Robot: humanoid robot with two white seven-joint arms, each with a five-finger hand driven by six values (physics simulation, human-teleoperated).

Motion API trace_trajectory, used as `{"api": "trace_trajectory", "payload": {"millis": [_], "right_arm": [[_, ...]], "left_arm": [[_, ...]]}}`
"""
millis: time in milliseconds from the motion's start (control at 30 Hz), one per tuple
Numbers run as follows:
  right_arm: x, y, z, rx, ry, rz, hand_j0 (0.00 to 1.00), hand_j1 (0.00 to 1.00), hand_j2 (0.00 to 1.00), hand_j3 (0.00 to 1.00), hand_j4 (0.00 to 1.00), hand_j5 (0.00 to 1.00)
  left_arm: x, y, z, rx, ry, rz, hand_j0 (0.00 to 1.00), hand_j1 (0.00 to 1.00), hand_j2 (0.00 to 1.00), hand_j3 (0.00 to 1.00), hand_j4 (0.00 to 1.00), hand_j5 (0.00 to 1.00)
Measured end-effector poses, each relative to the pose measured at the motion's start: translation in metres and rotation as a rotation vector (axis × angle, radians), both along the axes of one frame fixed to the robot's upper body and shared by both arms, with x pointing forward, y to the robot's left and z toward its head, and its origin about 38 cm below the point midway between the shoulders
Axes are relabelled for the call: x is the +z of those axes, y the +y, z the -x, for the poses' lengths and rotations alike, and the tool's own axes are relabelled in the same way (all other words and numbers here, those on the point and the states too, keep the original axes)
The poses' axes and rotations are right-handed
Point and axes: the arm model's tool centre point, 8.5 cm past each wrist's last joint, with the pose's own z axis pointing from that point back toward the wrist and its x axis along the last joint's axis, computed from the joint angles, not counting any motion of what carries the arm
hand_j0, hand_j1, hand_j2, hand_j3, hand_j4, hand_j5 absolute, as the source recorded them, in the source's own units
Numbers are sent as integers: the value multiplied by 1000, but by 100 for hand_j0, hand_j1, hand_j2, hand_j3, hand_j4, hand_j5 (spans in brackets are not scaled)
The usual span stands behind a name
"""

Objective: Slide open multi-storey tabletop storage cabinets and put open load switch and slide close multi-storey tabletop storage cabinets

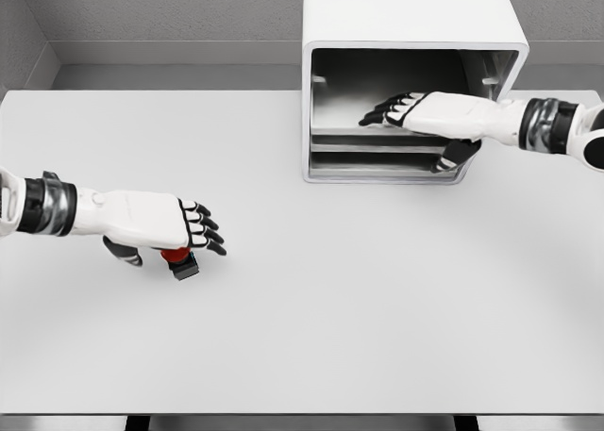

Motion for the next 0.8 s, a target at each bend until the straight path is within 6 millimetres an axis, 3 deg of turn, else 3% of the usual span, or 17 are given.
{"api": "trace_trajectory", "payload": {"millis": [167,467,600,700,800], "right_arm": [[0,-4,14,25,-10,-1,100,100,100,100,100,100],[3,-8,39,72,-36,24,100,100,100,100,100,100],[8,-8,47,91,-54,30,100,100,100,100,100,100],[1,-17,63,93,-19,-6,100,100,100,100,100,100],[12,-24,70,112,-52,10,100,100,100,100,100,100]], "left_arm": [[-4,-3,-3,0,-3,-7,94,94,94,94,94,94],[-5,-8,-3,-10,-1,1,93,93,93,93,93,93],[-6,-7,-2,-10,0,-1,83,83,83,83,83,83],[-6,-7,-2,-9,0,-2,70,70,70,70,70,70],[-6,-6,-2,-8,2,-3,70,70,70,70,70,70]]}}
